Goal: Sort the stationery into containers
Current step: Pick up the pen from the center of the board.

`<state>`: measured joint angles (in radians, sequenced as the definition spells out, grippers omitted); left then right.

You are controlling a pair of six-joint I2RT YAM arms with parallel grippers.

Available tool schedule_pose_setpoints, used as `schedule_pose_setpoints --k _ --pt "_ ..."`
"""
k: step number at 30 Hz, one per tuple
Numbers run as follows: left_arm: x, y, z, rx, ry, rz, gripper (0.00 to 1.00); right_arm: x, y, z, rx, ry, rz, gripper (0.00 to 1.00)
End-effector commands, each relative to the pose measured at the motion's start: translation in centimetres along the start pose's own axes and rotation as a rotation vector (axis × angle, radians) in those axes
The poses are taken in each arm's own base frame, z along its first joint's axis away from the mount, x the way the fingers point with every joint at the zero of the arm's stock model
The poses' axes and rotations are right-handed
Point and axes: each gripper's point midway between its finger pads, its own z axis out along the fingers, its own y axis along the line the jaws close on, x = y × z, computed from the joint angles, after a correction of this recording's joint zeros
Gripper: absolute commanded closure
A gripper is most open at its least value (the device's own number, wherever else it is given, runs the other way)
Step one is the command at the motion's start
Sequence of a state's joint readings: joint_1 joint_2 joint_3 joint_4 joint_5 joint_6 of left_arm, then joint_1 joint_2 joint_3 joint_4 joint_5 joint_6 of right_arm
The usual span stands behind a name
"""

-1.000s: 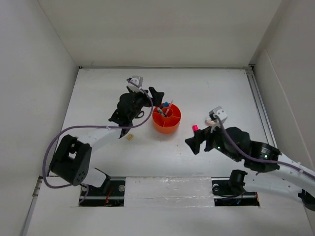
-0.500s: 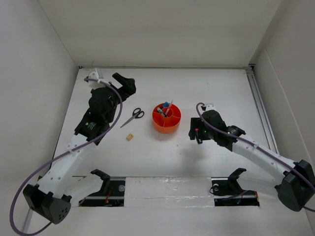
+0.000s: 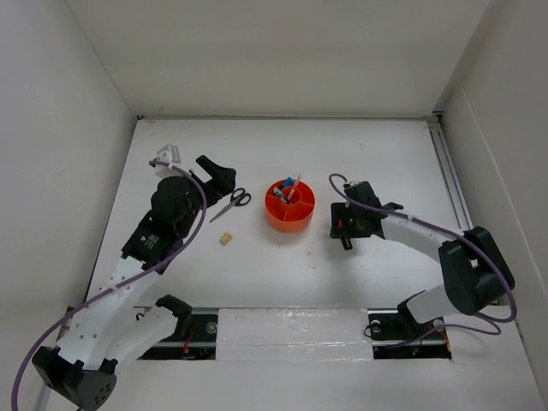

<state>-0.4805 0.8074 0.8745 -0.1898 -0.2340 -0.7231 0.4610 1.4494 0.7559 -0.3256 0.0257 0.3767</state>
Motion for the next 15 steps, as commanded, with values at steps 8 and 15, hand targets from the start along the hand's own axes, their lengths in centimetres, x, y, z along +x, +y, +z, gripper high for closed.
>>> schedule_pose_setpoints --k 8,15 --pt "-0.4 -0.8 -0.4 0.035 0.002 0.026 0.00 1.3 0.2 2.5 0.033 0.077 0.009 0.52" --pt "-0.7 -1.0 -0.5 0.039 -0.005 0.034 0.00 1.6 0.2 3.4 0.052 0.106 -0.001 1.00"
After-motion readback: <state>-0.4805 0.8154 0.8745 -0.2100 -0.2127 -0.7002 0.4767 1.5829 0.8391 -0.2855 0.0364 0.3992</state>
